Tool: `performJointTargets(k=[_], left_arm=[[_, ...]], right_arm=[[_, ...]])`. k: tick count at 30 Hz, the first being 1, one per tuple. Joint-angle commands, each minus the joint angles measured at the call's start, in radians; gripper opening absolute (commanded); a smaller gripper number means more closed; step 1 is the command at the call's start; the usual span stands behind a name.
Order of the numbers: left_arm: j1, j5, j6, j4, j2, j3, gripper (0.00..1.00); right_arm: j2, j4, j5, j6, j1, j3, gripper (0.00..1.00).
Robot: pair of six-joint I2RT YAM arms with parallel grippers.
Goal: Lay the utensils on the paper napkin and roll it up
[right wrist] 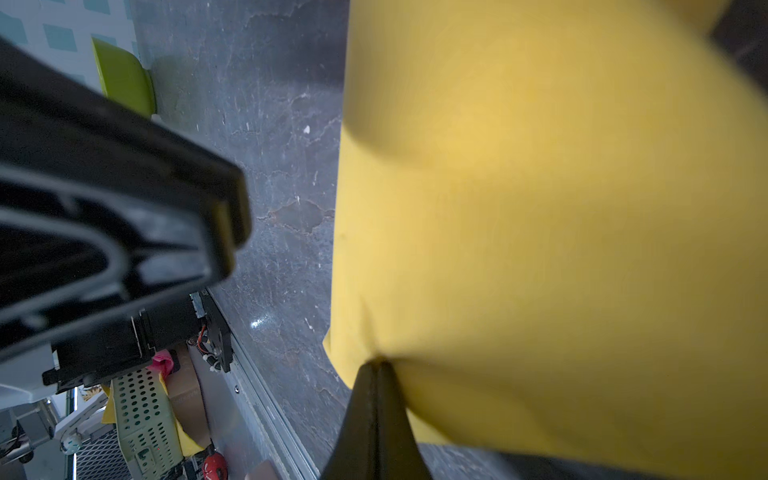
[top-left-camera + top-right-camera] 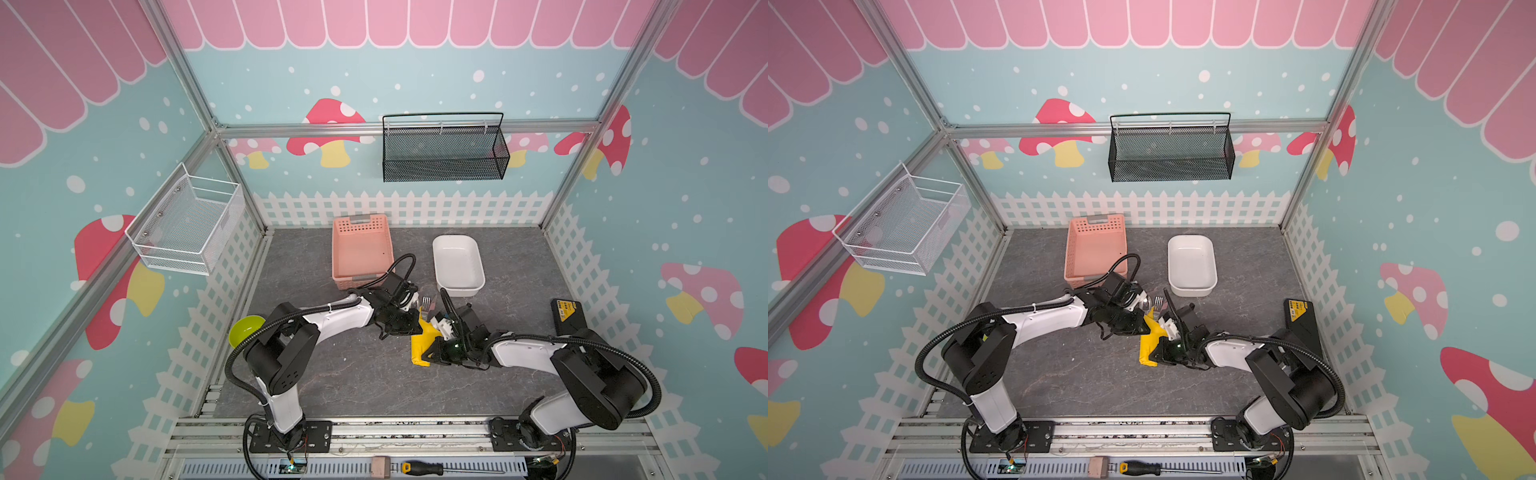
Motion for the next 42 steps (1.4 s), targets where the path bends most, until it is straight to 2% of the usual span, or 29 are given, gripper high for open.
performJointTargets(k=[1, 12, 18, 26, 33, 42], left_arm=[[-0.021, 0.033, 0.008, -0.016, 0.046, 0.030, 0.09], [-0.026, 0.041, 0.037, -0.015, 0.146, 0.020, 0.06], [-0.026, 0.039, 0.043, -0.015, 0.156, 0.014, 0.06], [-0.026, 0.041, 0.046, -0.016, 0.162, 0.019, 0.06], [-0.026, 0.041, 0.047, -0.015, 0.162, 0.022, 0.06], [-0.026, 0.041, 0.044, -0.015, 0.161, 0.026, 0.06]], right_arm=[[0.016, -0.131, 0.047, 0.004, 0.021, -0.048, 0.00], [-0.045, -0.151, 0.086, 0.025, 0.019, -0.037, 0.01], [-0.159, -0.167, 0.117, 0.057, -0.025, -0.028, 0.18], [-0.255, -0.163, 0.113, 0.048, -0.169, -0.068, 0.36], [-0.139, 0.023, -0.033, 0.064, -0.254, -0.085, 0.43], [0.012, 0.307, -0.148, 0.131, -0.272, -0.106, 0.36]])
